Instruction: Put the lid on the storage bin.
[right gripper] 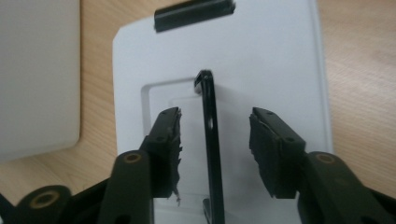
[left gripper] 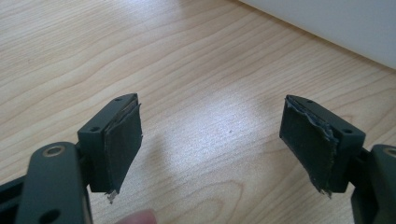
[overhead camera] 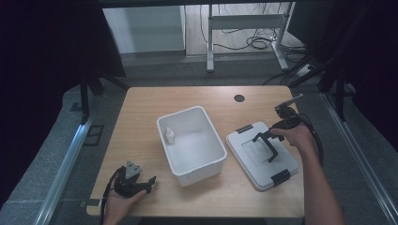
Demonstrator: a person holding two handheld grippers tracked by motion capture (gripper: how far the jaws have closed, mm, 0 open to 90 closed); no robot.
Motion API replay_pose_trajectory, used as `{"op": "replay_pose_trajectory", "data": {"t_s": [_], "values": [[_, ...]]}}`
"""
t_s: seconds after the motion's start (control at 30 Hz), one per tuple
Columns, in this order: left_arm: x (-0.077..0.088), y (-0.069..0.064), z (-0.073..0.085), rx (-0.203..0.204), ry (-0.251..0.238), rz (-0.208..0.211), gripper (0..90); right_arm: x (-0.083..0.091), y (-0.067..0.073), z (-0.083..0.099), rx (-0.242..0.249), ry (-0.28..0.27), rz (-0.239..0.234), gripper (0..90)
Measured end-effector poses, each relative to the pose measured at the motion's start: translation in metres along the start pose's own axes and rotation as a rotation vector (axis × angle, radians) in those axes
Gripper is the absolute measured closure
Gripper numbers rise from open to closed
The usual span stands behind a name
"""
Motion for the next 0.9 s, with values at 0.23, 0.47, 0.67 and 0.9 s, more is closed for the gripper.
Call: {"op": "replay_pose_trajectory", "data": {"t_s": [0.23, 0.47, 0.67, 0.9], "values": [[-0.001, -0.002, 0.000, -0.004, 0.001, 0.001, 21.2, -0.013, -0.002, 0.011, 0.008, 0.074, -0.008, 69.4], [-0.002, -0.002, 0.001, -0.007, 0.006, 0.001, 21.3, -0.014, -0.002, 0.017, -0.006, 0.114, -0.013, 80.0], [-0.002, -0.002, 0.002, -0.012, 0.010, 0.002, 21.2, -0.016, 0.001, 0.019, -0.023, 0.132, -0.023, 83.7], [-0.002, -0.002, 0.002, -0.015, 0.012, 0.002, 21.3, -0.017, 0.006, 0.020, -0.059, 0.129, -0.033, 85.0]]}}
Point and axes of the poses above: each handheld gripper's, and its own axes: x roughly backward along the jaws, z roughly out of its underside, y roughly to its left, the point moved 10 cm from there along -x, roughly forward along the jaws, and after that the axes turned 4 degrees about y, right-handed, at the moved point
